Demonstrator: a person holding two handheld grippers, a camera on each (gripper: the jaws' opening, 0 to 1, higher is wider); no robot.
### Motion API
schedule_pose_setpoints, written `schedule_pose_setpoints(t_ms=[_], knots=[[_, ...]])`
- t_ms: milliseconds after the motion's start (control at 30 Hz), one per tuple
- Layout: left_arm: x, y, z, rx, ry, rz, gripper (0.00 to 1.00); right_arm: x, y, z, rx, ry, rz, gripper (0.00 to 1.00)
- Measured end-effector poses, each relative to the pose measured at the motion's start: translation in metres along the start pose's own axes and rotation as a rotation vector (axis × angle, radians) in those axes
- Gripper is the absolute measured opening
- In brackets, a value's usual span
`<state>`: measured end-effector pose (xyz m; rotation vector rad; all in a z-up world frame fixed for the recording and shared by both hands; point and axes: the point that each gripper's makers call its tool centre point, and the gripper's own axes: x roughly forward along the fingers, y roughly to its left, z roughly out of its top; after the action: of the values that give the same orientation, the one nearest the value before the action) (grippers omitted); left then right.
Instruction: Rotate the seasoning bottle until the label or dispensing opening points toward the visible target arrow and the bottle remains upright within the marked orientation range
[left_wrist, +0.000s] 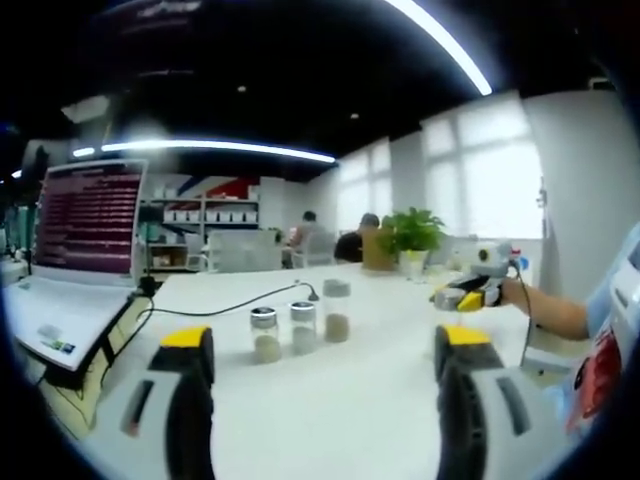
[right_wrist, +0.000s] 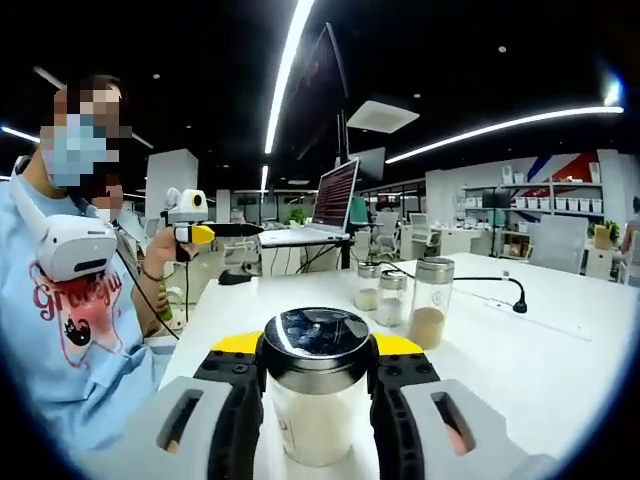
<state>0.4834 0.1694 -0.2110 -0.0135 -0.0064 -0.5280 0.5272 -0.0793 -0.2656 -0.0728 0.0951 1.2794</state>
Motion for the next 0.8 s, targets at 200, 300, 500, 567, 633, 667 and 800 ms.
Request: schedule_pose_setpoints(t_ms=[200,300,500,567,633,667,800], knots=[[0.0006,-0.0016,0.0003,-0.014,-0.005,-0.009,0.97,0.0,-0.0015,0.0,0.0,-0.014,-0.032,0.39],[0.0001,-0.0016,0.0016,-0.015,-0.011,-0.009,0.97,0.0001,-0.0023,0.0002,0.002,-0.029,-0.06,0.39],[0.0005,-0.0016,0.0014,-0.02,-0.012,-0.008,0.97,0.0011,-0.0046,-0.0002,0.003,-0.034,-0.142,0.39],[0.0013,-0.0022,0.0012,-0.022,-0.012,-0.011,0.97,0.0014,-0.0059,0.0005,0.014,-0.028,-0.17,0.39],[0.0018,-0.0029,-0.0002,-0.022,-0.007,-0.013,0.97,0.0014,-0.0075,0.0004,0.014,-0.029,-0.183,0.39],[0.0019,-0.0031,-0.0006,-0.023,-0.006,-0.014,0.97,0.0012,-0.008,0.0003,0.014,-0.032,-0.185,0.39],[0.0012,-0.003,0.0002,-0.026,-0.01,-0.015,0.97,0.0014,-0.0086,0.0007,0.013,-0.043,-0.189,0.39]])
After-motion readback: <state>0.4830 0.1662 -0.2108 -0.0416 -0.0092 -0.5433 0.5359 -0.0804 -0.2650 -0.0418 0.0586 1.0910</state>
